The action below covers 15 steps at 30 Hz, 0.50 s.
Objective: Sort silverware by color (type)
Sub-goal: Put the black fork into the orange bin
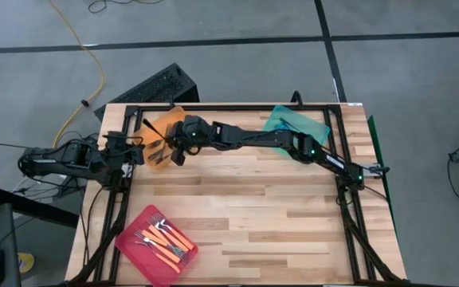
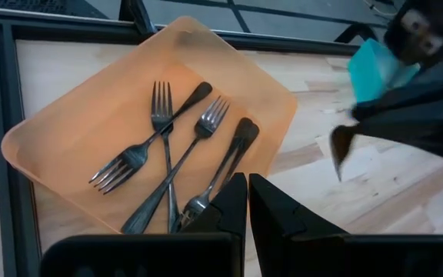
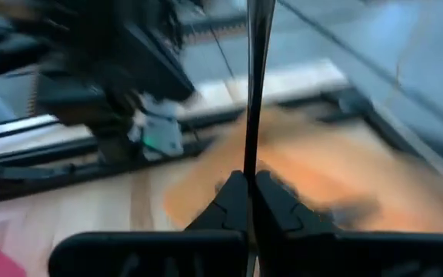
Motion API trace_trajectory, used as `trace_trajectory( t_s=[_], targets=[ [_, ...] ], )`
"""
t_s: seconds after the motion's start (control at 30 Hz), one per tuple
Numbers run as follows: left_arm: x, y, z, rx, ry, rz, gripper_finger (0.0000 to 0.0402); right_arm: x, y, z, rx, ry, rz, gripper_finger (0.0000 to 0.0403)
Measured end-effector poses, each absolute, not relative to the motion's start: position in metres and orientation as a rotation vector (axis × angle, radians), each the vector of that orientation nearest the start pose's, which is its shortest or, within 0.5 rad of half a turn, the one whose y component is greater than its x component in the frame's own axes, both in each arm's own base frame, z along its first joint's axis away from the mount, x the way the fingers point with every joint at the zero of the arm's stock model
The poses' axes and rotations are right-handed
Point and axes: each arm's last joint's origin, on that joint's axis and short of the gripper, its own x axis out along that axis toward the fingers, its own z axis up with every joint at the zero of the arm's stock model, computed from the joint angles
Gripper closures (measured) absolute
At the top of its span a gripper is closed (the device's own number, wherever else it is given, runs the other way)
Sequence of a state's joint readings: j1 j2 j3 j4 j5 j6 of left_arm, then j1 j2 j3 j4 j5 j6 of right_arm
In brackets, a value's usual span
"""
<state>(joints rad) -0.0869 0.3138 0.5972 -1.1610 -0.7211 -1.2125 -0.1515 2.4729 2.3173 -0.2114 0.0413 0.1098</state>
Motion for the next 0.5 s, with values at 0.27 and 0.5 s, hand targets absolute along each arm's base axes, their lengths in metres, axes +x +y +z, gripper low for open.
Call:
trace_trajectory(
  t_s=[0.27,0.5],
  targets=[
    [0.046,0.016,0.242,-0.747,0.333,0.985,0.0401,0.564,-0.099,0.267,0.002,0.223,-0.13,0.038],
    [0.046,0.016,0.243,-0.709,0.35,0.978,0.0401,0.562,-0.12,0.274,-0.094,0.151,-0.131,0.038]
  ],
)
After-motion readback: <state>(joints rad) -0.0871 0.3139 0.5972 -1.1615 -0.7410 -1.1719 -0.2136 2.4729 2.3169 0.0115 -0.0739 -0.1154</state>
